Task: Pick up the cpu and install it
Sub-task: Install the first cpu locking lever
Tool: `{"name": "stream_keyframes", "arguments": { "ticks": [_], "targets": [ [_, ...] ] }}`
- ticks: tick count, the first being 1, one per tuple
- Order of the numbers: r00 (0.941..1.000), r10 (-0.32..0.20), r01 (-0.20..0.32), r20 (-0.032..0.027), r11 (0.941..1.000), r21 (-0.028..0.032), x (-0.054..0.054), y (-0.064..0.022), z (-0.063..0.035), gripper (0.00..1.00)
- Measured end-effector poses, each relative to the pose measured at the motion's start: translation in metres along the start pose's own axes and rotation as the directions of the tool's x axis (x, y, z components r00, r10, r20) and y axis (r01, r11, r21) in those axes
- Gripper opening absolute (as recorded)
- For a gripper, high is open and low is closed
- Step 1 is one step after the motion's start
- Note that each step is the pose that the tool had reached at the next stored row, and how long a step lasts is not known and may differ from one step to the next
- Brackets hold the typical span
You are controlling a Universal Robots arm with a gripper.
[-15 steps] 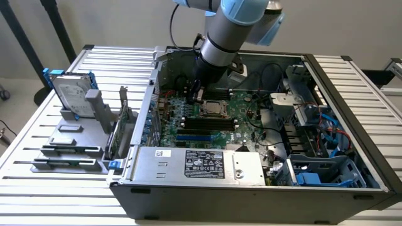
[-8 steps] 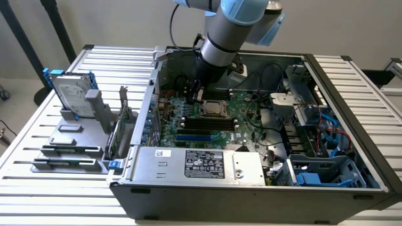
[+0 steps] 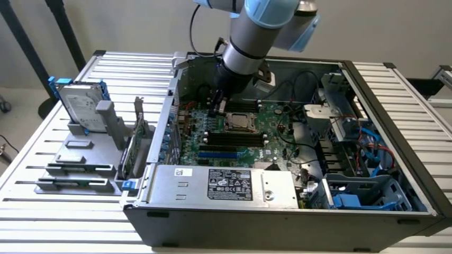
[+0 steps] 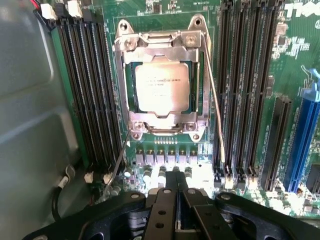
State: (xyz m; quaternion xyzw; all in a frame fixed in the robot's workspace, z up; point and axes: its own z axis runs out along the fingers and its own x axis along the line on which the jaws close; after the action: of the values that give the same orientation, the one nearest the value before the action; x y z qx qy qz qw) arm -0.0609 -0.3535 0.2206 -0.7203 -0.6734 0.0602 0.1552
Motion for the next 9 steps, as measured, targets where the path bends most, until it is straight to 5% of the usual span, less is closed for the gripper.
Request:
{"name": "stream_keyframes", "arguments": {
  "ticks": [4,9],
  "targets": [
    [0.9998,-0.001,0.001,-0.0186,1.0,0.0003,-0.001,-0.0128,0.004,0.11],
    [0.998,0.042,-0.042,-0.0473,0.9991,-0.0043,-0.001,-0.0151,0.0048,0.11]
  ]
}}
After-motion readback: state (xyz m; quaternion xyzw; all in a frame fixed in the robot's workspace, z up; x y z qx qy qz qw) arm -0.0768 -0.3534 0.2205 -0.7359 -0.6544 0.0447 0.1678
